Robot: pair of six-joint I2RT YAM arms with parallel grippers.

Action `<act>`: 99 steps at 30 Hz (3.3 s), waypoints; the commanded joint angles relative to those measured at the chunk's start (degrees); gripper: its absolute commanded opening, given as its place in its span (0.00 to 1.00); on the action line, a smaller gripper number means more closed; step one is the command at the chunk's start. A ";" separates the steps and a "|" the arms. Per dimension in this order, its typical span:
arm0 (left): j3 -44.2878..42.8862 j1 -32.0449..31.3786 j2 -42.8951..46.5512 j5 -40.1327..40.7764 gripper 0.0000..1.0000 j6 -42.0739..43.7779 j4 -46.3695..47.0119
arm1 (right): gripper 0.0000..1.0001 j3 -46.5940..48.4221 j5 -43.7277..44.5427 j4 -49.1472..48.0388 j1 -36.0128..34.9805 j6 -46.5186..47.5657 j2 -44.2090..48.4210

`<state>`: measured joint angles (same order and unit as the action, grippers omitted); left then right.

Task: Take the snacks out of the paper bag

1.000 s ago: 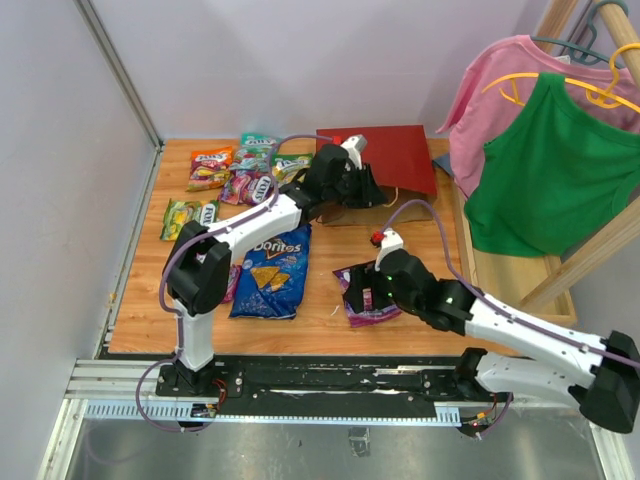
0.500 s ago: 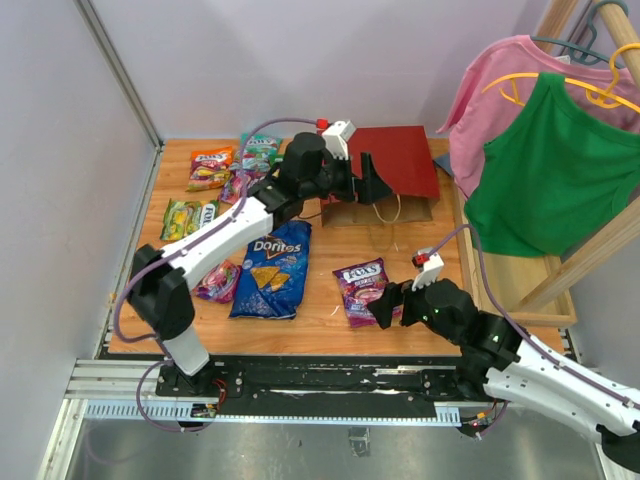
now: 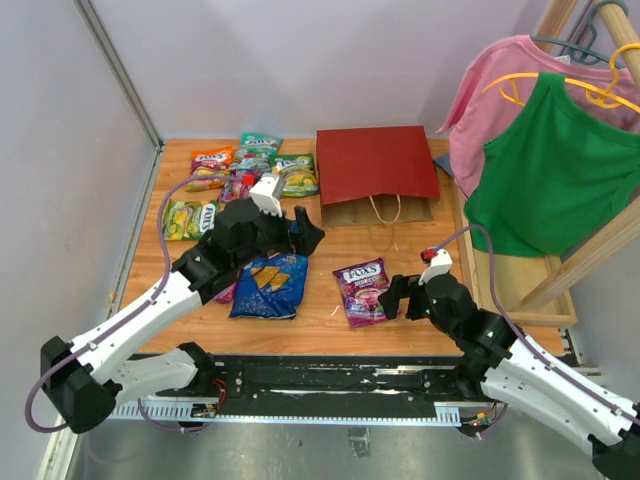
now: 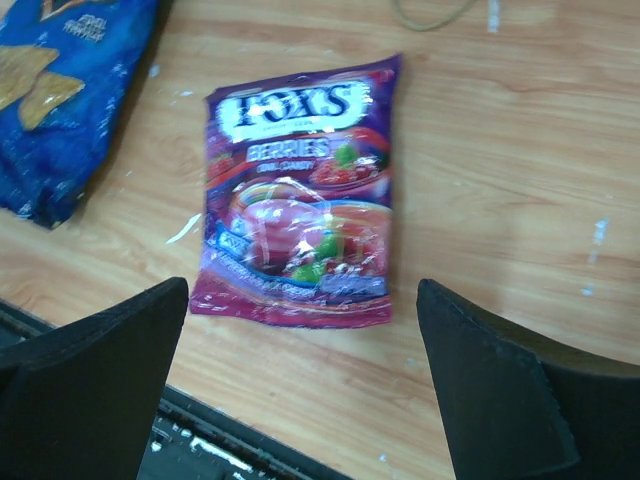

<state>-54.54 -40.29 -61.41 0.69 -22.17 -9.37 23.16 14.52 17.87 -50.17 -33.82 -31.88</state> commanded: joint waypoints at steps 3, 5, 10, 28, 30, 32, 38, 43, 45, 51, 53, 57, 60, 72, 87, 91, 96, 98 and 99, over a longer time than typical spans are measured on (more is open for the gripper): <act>12.84 -0.59 3.56 12.90 1.00 0.95 1.25 | 0.98 -1.69 -10.88 -1.60 14.26 0.87 0.06; 15.75 -1.60 5.13 14.55 1.00 1.39 4.22 | 0.98 -1.58 -12.95 -1.37 16.70 1.10 0.88; 19.66 -2.07 5.61 17.72 1.00 2.70 10.51 | 0.98 -1.21 -13.39 0.62 17.38 0.84 2.26; 16.34 -3.48 -19.33 24.21 1.00 16.38 37.71 | 0.74 -2.05 -16.49 3.14 17.41 -1.26 6.49; 14.47 -3.48 -21.77 23.79 0.98 17.88 38.46 | 0.73 -2.39 -16.62 3.25 17.39 -1.29 6.84; 13.12 -3.43 -23.78 22.89 0.96 18.84 39.87 | 0.72 -2.64 -16.63 3.23 17.39 -1.33 7.08; 5.23 -3.48 -31.28 24.18 0.86 18.54 36.69 | 0.72 -3.16 -16.30 3.52 17.39 -1.70 8.15; 5.83 -4.09 -30.21 21.89 0.82 16.48 37.54 | 0.69 -2.60 -15.41 2.46 17.46 -1.47 8.11; 4.91 -4.18 -30.93 23.81 0.81 16.90 36.02 | 0.69 -2.50 -15.59 1.99 17.41 -1.22 7.28; 0.76 -4.18 -35.43 29.73 0.75 17.37 30.61 | 0.69 -3.95 -16.96 0.81 17.39 -1.39 6.66; 0.20 -4.18 -36.16 31.20 0.73 17.32 30.11 | 0.68 -4.43 -16.88 1.32 17.40 -1.33 7.48; -1.87 -4.18 -38.06 32.60 0.69 17.22 28.55 | 0.69 -4.61 -16.21 2.97 17.40 -1.02 9.35; -3.90 -4.18 -40.56 35.12 0.63 17.18 27.94 | 0.69 -4.32 -16.06 3.92 17.39 -0.71 10.04; -8.44 -1.55 -46.97 31.51 0.51 15.74 29.55 | 0.69 -3.56 -15.11 5.93 17.41 0.87 11.21; -6.76 1.82 -47.52 23.11 0.24 13.47 37.09 | 0.69 -3.46 -14.21 7.65 17.47 2.03 12.95; -7.05 1.83 -45.90 22.93 0.08 13.46 36.38 | 0.69 -3.25 -13.91 8.23 17.48 2.20 13.20; -6.81 1.80 -41.92 22.88 0.01 12.68 34.02 | 0.69 -3.12 -12.26 9.13 17.51 1.96 13.42; -7.07 1.80 -40.13 22.46 0.01 11.92 31.89 | 0.72 -3.28 -11.27 9.19 17.51 1.35 13.31; -7.69 1.80 -39.31 21.90 0.01 11.56 30.35 | 0.74 -3.41 -11.12 8.85 17.53 1.14 13.21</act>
<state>-61.06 -38.46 -106.30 23.57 -9.08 23.18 19.07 0.62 25.87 -33.65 -32.62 -19.07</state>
